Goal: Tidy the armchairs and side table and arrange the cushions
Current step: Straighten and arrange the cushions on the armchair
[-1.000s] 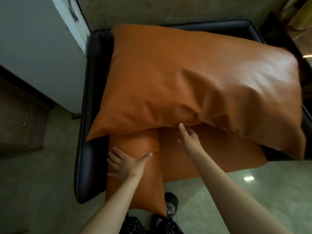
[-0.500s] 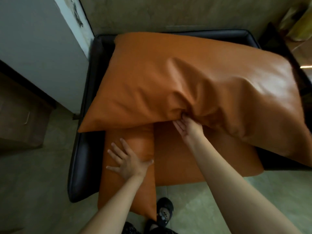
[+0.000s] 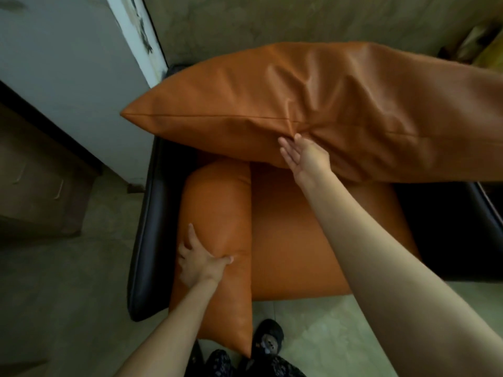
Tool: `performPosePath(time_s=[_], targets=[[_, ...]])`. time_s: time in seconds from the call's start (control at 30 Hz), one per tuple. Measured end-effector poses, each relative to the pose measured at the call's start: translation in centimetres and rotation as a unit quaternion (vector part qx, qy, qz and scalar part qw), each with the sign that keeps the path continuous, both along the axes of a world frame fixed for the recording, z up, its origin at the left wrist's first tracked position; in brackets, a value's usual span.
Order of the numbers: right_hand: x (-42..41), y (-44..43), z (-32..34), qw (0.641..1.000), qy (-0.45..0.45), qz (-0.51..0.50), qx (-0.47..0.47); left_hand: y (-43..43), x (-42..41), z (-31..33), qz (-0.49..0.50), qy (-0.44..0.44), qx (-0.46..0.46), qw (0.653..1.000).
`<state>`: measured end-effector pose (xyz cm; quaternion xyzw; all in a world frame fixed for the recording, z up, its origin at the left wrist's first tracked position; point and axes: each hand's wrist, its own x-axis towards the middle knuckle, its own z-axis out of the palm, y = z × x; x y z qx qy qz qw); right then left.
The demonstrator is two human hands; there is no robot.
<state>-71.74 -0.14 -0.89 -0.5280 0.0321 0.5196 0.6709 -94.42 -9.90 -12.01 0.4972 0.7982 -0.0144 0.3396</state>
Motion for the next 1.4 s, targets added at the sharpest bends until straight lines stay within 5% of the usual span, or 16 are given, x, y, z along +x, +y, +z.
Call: performPosePath(time_s=[0.47,1.17,1.3,1.4], targets=[[-2.2,-3.9,-5.6,0.981,-0.081,0.175,-0.010,0.4,-0.6,0.0,-0.034,0.003,-0.008,0.999],[-5.7,-6.0,-9.2,0.988,-0.067,0.132,-0.050,1.0,-1.3,-0.2,-0.049,0.012,-0.018,0.999],[-7.3,-7.0,-10.5,0.947,-0.145,0.218,-0.186,1.0,-1.3,-0.2,-0.049,0.013,-0.017,0.999],[-9.6,-9.4,-12.0,0.886,-0.106,0.341,-0.295,0.9,-1.3,-0.2,-0.051,0.017,-0.015,0.998]])
